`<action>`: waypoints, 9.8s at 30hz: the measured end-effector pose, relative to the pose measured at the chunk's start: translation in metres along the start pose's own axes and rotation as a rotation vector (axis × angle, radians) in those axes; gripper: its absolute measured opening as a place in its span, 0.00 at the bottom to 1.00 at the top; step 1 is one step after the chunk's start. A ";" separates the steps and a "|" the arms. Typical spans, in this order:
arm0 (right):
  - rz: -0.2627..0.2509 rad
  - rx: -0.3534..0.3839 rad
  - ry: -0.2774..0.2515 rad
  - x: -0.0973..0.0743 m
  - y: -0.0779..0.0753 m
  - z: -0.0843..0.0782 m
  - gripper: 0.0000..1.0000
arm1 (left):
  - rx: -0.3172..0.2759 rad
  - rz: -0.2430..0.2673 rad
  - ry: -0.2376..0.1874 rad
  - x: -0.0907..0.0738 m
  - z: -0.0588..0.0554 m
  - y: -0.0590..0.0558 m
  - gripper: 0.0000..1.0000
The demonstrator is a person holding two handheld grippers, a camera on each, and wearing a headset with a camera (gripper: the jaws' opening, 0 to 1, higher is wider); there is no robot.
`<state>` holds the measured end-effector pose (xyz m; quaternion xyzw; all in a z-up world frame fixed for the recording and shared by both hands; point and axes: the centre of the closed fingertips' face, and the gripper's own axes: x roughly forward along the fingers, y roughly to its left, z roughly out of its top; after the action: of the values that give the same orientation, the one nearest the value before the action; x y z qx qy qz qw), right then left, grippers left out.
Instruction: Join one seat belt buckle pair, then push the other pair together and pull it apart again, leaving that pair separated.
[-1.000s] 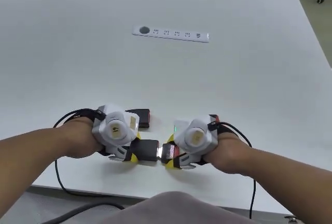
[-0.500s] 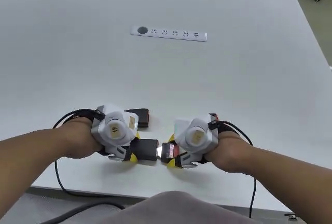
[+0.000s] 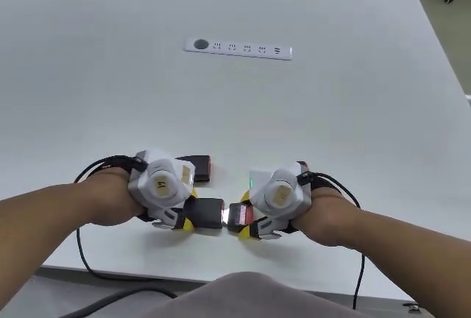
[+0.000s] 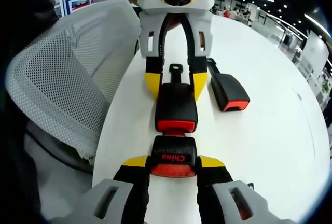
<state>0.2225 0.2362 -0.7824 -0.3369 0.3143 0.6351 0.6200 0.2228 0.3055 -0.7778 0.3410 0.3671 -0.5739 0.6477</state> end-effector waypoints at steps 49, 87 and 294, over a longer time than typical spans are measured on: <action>-0.081 0.120 -0.073 -0.028 -0.001 -0.006 0.38 | -0.094 0.072 -0.011 -0.022 0.007 -0.002 0.44; -0.283 0.267 -0.117 -0.090 -0.053 -0.057 0.33 | -0.176 0.262 -0.048 -0.071 -0.018 0.066 0.44; -0.050 0.094 0.055 -0.034 -0.091 -0.056 0.32 | 0.032 -0.043 0.102 -0.007 -0.019 0.088 0.33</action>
<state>0.3162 0.1741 -0.7853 -0.3324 0.3520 0.5944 0.6421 0.3083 0.3347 -0.7794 0.3724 0.3977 -0.5752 0.6102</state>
